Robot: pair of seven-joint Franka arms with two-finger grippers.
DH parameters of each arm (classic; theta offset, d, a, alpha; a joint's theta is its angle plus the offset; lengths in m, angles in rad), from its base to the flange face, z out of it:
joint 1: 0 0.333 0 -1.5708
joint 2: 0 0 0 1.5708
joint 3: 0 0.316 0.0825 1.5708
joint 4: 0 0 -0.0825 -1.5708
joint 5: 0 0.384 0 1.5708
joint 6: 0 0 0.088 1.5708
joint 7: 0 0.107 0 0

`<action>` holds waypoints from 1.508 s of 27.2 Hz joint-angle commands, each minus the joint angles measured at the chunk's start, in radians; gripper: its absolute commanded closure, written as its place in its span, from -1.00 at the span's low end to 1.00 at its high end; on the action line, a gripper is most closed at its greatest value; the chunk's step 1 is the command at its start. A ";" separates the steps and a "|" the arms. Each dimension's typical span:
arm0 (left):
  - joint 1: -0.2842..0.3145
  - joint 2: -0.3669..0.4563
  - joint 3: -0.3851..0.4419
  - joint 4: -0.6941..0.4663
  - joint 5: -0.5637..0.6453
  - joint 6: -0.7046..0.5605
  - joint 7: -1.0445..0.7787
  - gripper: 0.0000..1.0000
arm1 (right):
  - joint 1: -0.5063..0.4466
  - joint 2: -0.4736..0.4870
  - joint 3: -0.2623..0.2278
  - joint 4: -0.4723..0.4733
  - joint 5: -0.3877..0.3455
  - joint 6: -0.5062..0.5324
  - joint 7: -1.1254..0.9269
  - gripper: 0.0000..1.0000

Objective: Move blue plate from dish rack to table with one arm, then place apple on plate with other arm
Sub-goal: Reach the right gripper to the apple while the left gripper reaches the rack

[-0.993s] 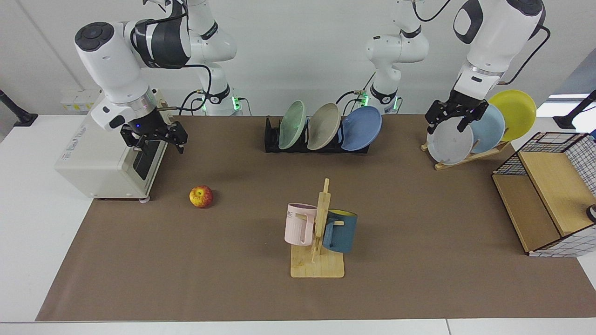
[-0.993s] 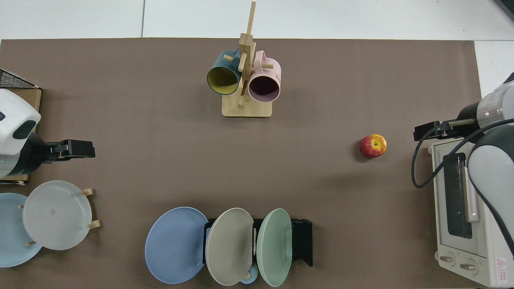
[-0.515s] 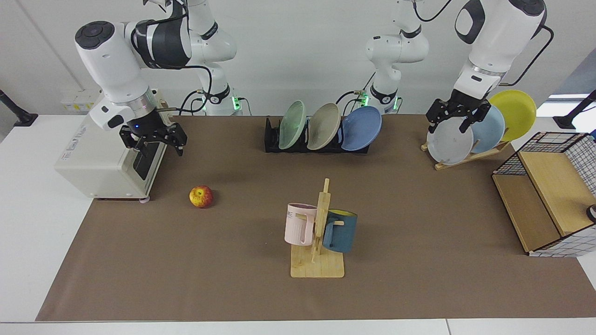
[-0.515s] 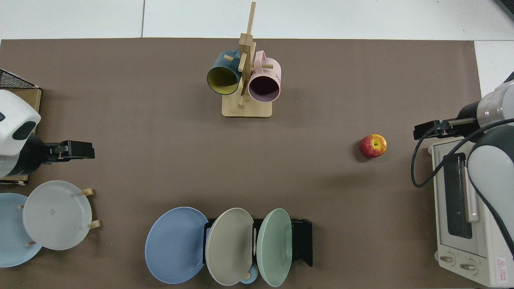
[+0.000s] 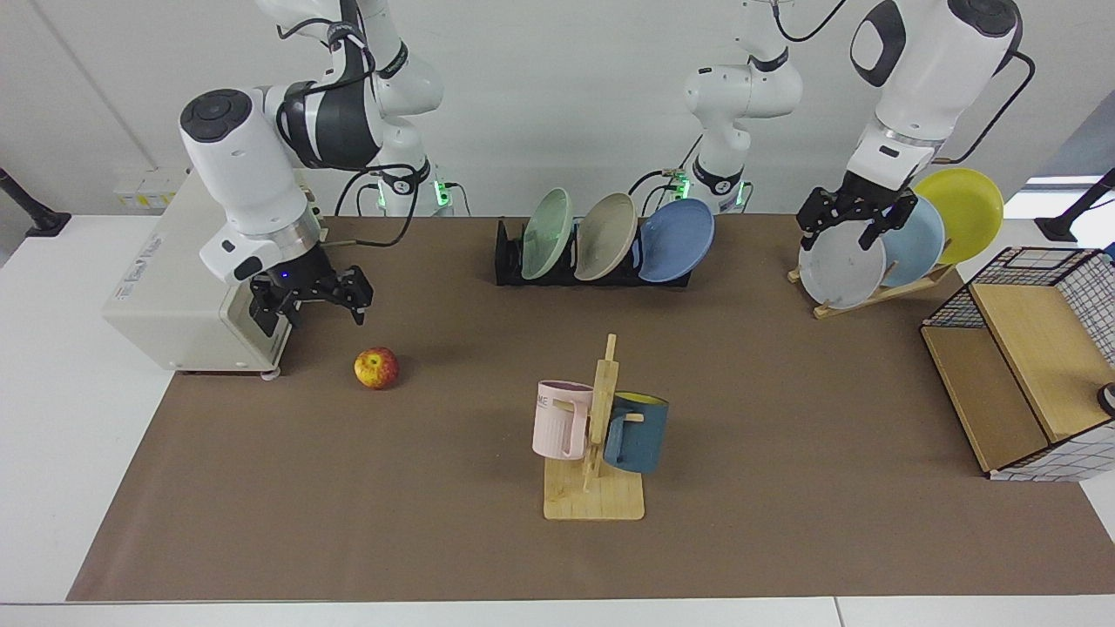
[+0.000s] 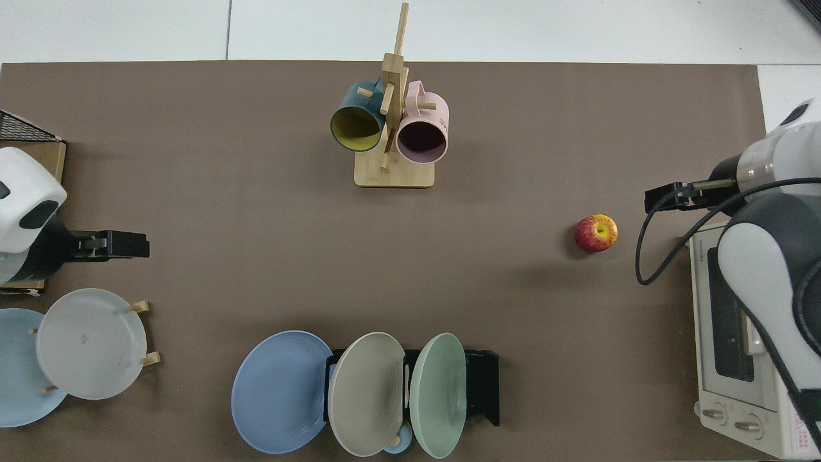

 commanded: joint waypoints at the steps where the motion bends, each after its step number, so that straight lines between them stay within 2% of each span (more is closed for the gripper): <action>1: -0.006 -0.010 -0.015 -0.014 0.097 -0.046 -0.022 -1.00 | 0.016 0.045 0.002 -0.022 0.009 0.098 0.058 -1.00; 3: -0.008 -0.027 -0.044 -0.040 0.117 -0.046 -0.059 -1.00 | 0.019 0.045 0.002 -0.049 0.011 0.138 0.058 -1.00; 8: -0.008 -0.101 -0.175 -0.147 0.218 -0.039 -0.239 -1.00 | 0.021 0.053 0.002 -0.086 0.009 0.172 0.058 -1.00; 13: -0.006 -0.228 -0.329 -0.329 0.238 0.012 -0.405 -1.00 | 0.024 0.091 0.002 -0.096 0.009 0.195 0.061 -1.00; 16: -0.009 -0.308 -0.366 -0.412 0.232 0.035 -0.454 -1.00 | 0.022 0.101 0.002 -0.115 0.009 0.209 0.057 -1.00; 22: -0.034 -0.388 -0.404 -0.514 0.222 0.044 -0.461 -0.98 | 0.024 0.140 0.002 -0.160 0.008 0.279 0.060 -1.00; 26: -0.051 -0.389 -0.441 -0.600 0.215 0.131 -0.487 -0.98 | 0.027 0.188 0.002 -0.160 0.008 0.302 0.060 -1.00; 30: -0.048 -0.385 -0.441 -0.607 0.194 0.172 -0.496 -0.98 | 0.036 0.219 0.000 -0.162 0.008 0.309 0.060 -1.00; 37: -0.043 -0.366 -0.441 -0.667 0.192 0.274 -0.484 -0.97 | 0.036 0.214 0.000 -0.195 0.006 0.293 0.058 -1.00; 41: -0.040 -0.317 -0.441 -0.679 0.192 0.323 -0.481 -0.97 | 0.036 0.202 0.000 -0.221 0.006 0.286 0.057 -0.99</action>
